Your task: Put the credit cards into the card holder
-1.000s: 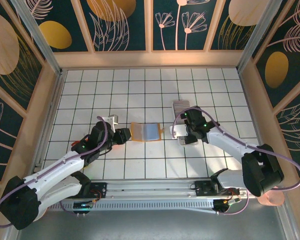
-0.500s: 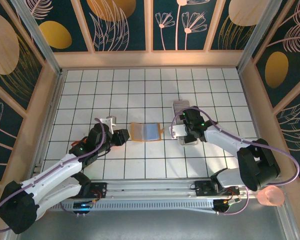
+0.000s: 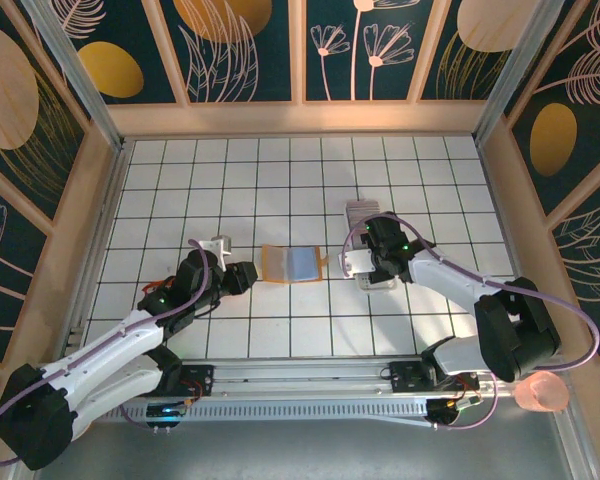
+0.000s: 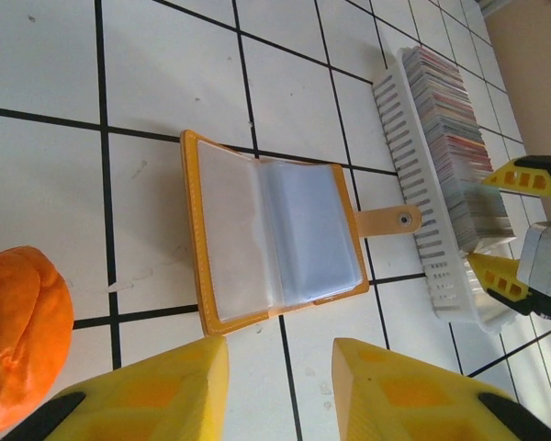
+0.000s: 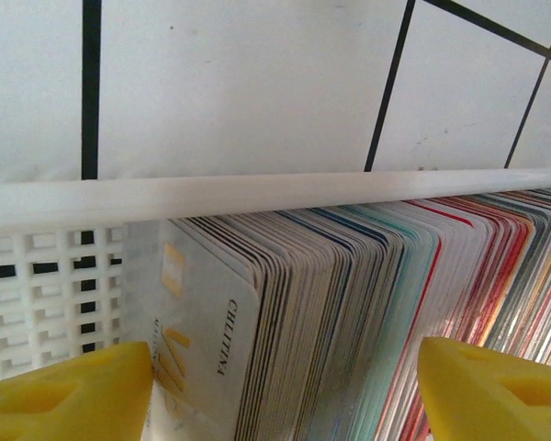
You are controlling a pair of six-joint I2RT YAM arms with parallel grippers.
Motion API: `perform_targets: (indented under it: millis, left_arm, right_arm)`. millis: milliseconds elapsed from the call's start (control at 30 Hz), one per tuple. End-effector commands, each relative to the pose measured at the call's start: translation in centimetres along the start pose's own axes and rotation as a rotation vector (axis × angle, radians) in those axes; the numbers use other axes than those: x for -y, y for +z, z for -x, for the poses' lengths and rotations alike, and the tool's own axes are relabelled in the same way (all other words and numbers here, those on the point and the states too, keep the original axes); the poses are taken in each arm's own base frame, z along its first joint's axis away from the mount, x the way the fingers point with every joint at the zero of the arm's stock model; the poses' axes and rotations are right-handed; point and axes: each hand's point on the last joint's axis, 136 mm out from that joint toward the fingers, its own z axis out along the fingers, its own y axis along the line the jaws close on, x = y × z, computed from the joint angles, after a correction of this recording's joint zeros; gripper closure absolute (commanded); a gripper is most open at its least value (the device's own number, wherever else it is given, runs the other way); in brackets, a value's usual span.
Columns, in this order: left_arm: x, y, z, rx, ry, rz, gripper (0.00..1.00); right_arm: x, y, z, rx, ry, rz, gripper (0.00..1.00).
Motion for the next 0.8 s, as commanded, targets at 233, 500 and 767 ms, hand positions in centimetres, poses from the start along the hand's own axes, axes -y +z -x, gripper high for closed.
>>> perform_targets:
  millis: [233,500,767]
  left_arm:
    - [-0.2,-0.17,0.01,0.01,-0.013,-0.002,0.67]
    - [-0.14,-0.11,-0.09,0.007,-0.024,-0.009,0.67]
    - [-0.21,0.05,-0.15,0.003,-0.024,-0.007,0.68]
  right_arm:
    - [2.29,-1.25,-0.91,-0.042,-0.001,-0.061,0.35]
    - [2.18,-1.62,-0.95,-0.041,-0.002,-0.066,0.53]
    - [2.17,-1.66,-0.99,-0.04,0.002,-0.07,0.61]
